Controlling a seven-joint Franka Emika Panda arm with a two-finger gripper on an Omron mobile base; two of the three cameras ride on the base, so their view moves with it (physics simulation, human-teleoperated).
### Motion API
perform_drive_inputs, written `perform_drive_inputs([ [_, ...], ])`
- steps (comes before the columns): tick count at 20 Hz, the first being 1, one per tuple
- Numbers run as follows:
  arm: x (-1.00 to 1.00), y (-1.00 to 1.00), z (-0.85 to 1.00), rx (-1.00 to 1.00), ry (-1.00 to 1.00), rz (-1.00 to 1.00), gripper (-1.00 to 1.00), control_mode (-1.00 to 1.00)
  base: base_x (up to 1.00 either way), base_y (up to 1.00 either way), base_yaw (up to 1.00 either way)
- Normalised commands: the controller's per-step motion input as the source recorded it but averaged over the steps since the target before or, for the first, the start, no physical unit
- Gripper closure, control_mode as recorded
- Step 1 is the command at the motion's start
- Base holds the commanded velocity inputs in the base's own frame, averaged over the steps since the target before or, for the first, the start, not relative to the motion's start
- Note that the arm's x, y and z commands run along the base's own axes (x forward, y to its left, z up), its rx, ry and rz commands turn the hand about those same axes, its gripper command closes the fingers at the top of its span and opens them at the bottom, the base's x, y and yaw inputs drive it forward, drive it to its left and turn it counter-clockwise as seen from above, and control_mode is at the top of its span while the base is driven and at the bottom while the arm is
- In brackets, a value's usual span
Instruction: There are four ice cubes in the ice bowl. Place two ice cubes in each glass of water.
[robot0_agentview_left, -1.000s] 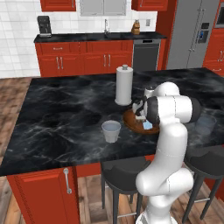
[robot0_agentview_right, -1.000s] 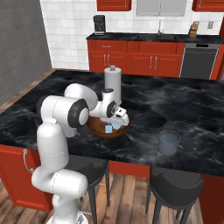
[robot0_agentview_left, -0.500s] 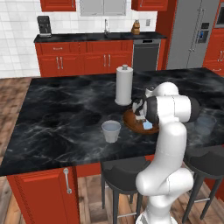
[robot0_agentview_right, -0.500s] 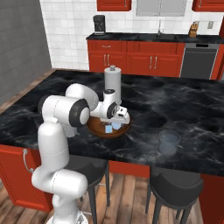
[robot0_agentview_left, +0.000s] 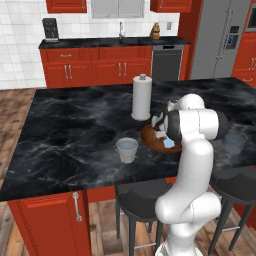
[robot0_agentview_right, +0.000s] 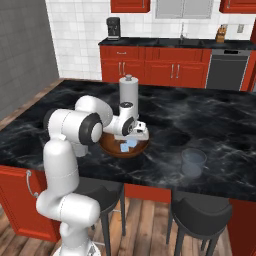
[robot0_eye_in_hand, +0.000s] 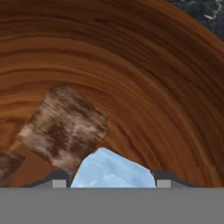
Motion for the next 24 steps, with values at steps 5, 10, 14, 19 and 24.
perform_drive_inputs([
  [5,-0.08,-0.03,0.42,0.0,0.0,0.05,1.0,-1.0,0.0,0.0,0.0],
  [10,-0.12,-0.24,0.74,0.0,0.0,0.0,1.0,-1.0,0.0,0.0,0.0],
  [14,-0.32,-0.27,0.72,0.0,0.02,0.0,1.0,-1.0,0.0,0.0,0.0],
  [19,-0.61,-0.37,0.54,0.0,0.0,-0.02,1.0,-1.0,0.0,0.0,0.0],
  [24,-0.53,-0.63,0.31,0.0,0.02,-0.09,1.0,-1.0,0.0,0.0,0.0],
])
